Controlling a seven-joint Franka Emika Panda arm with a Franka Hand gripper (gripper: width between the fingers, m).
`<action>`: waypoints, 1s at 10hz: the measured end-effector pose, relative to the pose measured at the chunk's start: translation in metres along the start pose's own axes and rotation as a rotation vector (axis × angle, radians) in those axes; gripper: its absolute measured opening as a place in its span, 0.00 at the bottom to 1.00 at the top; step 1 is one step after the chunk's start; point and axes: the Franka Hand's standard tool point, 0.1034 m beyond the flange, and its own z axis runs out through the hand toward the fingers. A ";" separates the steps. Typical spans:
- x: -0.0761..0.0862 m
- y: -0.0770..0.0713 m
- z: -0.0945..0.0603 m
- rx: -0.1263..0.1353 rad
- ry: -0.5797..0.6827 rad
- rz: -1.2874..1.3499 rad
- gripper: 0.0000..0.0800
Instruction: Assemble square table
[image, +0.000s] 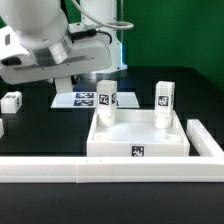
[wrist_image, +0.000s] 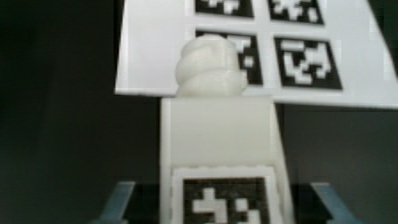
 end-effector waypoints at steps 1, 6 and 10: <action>-0.001 -0.002 -0.002 0.012 0.031 0.008 0.35; 0.036 -0.007 -0.063 -0.009 0.308 0.012 0.35; 0.042 0.009 -0.065 -0.077 0.599 0.026 0.35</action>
Offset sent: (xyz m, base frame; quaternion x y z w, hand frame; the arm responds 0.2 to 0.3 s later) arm 0.0538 0.0080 0.0281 0.0297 0.1720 0.0005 0.9847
